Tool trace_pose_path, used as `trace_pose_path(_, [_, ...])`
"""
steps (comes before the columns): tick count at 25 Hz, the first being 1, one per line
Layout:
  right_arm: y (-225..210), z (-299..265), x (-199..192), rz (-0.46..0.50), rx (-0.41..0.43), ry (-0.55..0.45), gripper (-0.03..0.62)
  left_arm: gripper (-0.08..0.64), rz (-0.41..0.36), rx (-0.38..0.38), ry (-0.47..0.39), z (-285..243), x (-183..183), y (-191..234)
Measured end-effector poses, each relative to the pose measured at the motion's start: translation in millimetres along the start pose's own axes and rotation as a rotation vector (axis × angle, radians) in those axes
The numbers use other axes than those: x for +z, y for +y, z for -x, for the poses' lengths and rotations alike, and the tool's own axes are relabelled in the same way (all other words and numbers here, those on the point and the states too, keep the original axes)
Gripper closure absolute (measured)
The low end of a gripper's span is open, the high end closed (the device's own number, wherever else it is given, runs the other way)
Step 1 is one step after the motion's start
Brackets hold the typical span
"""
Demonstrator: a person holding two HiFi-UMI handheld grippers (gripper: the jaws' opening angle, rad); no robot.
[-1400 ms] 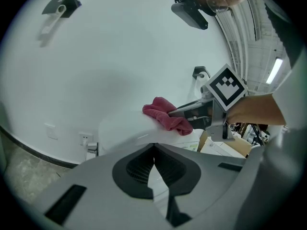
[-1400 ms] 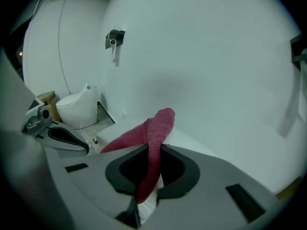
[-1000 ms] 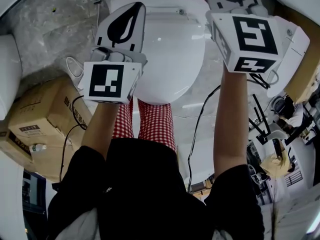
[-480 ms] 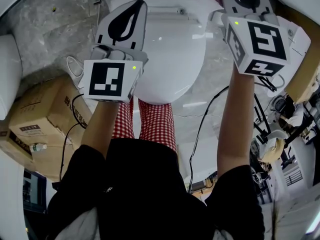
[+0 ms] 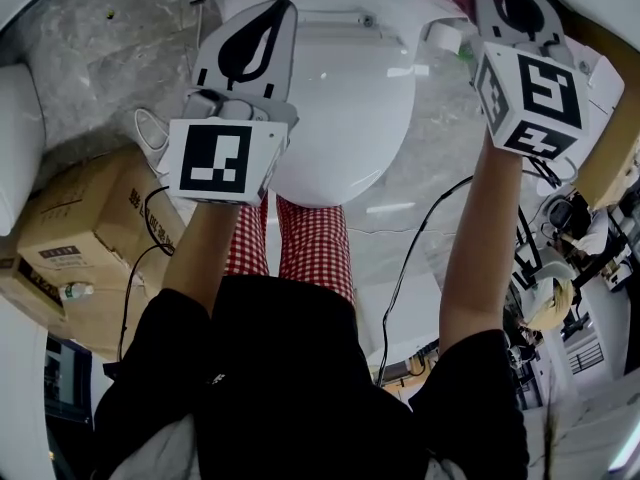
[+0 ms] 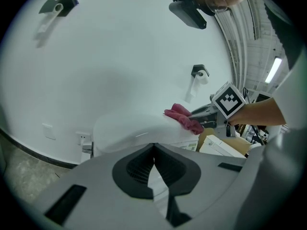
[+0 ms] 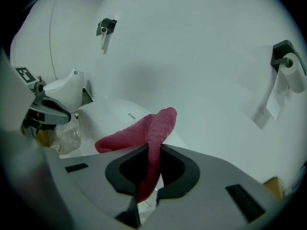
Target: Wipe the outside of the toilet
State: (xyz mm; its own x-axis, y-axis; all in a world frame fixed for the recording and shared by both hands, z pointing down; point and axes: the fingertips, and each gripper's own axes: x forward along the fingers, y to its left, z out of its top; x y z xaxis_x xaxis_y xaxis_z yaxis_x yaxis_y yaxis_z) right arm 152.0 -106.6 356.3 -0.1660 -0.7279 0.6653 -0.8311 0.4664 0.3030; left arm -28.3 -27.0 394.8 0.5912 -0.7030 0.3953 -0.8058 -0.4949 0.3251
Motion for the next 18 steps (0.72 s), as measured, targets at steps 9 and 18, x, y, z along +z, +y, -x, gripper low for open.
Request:
trace_pose_path(9, [-34.1, 5.0, -37.6, -0.057, -0.088, 0.049, 0.538, 0.551, 0.0, 0.003, 0.006, -2.5, -3.8, 2.1])
trace_pose_path(18, [-53.5, 3.5, -57.7, -0.1, -0.135, 0.089, 0.538, 0.551, 0.002, 0.001, 0.015, -5.5, -5.1, 1.7])
